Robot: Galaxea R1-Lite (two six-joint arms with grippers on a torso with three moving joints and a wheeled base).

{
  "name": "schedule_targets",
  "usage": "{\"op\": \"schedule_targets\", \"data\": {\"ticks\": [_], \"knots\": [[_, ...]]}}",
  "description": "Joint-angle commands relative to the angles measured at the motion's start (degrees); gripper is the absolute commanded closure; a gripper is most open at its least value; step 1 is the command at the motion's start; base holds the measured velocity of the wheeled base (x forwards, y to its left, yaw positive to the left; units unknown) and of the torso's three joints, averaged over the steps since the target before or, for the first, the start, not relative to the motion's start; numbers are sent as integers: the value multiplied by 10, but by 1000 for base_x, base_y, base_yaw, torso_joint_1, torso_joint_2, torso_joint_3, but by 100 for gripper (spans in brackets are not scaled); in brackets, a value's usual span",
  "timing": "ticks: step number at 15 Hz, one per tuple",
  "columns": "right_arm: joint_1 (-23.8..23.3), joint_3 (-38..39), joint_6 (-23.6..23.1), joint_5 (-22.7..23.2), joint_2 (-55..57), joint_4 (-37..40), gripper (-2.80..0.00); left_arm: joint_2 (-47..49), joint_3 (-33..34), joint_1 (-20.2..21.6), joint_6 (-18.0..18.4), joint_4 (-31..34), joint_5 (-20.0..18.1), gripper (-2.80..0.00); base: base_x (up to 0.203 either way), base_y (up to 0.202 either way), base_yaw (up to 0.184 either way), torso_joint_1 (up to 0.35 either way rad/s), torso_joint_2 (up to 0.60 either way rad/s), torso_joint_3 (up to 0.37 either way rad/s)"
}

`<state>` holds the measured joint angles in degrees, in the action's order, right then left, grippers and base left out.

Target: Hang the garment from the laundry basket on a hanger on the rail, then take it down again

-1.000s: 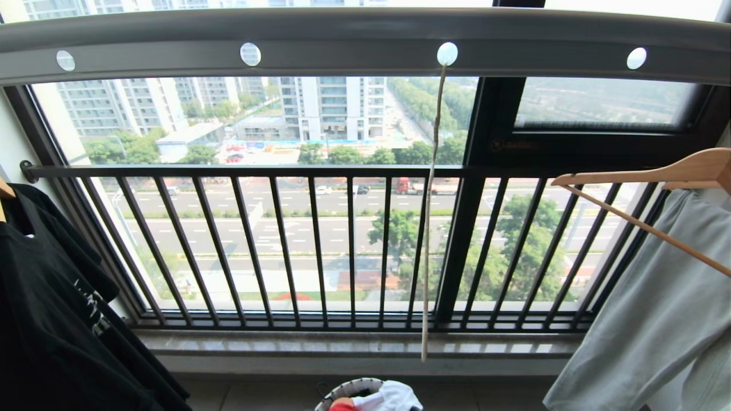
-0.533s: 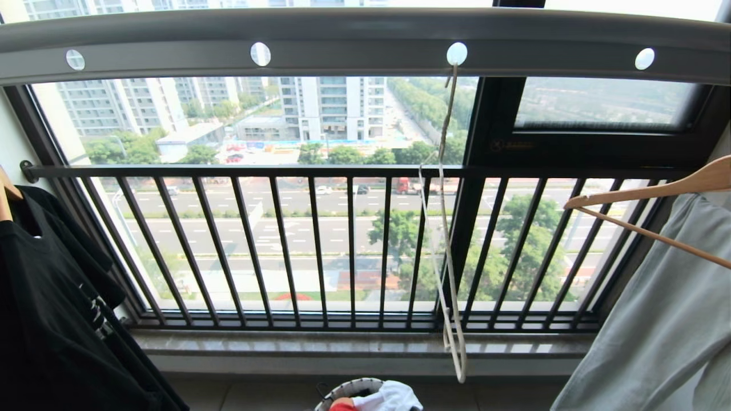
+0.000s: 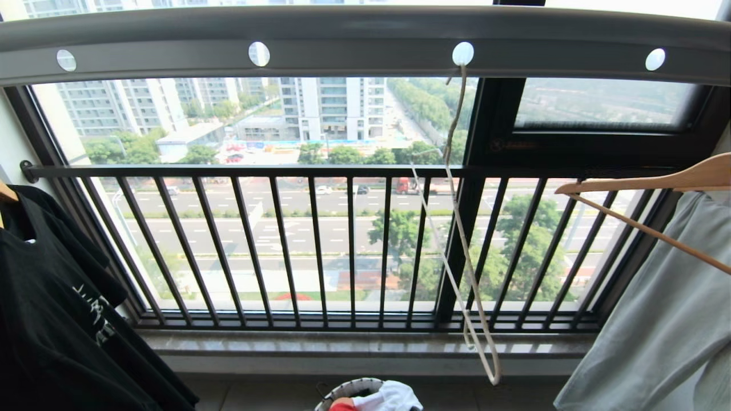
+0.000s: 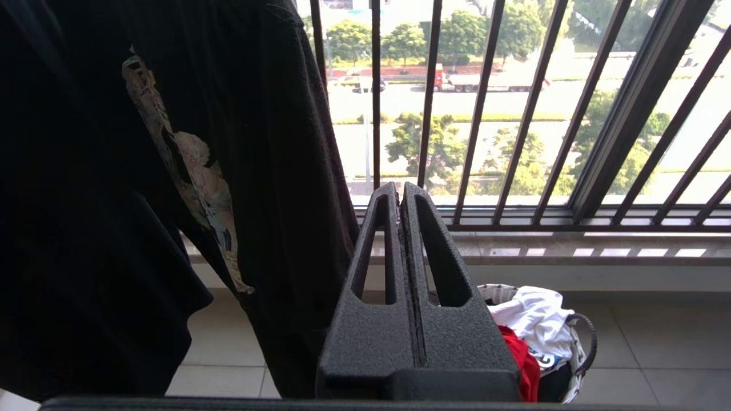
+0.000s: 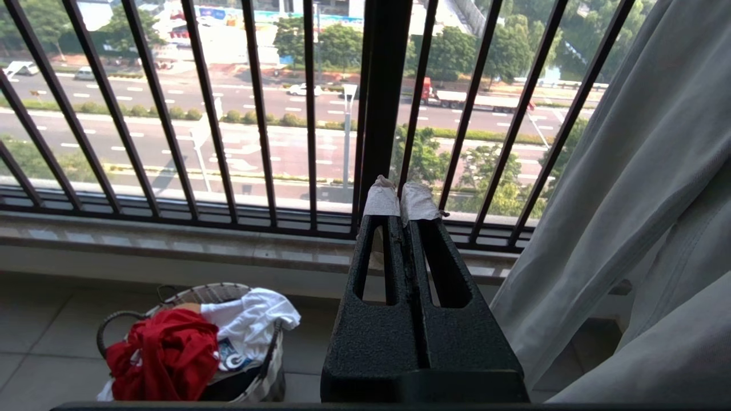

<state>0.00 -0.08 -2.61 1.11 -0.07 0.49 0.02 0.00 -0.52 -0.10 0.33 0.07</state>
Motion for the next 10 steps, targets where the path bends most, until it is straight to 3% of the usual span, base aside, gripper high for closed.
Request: {"op": "schedule_targets", "data": {"ticks": [1,10], "knots": [[0,0,0,0,1,0,0,0,0,0,0,0,0,0,0,0,0,0,0,0],[0,0,0,0,1,0,0,0,0,0,0,0,0,0,0,0,0,0,0,0]]}}
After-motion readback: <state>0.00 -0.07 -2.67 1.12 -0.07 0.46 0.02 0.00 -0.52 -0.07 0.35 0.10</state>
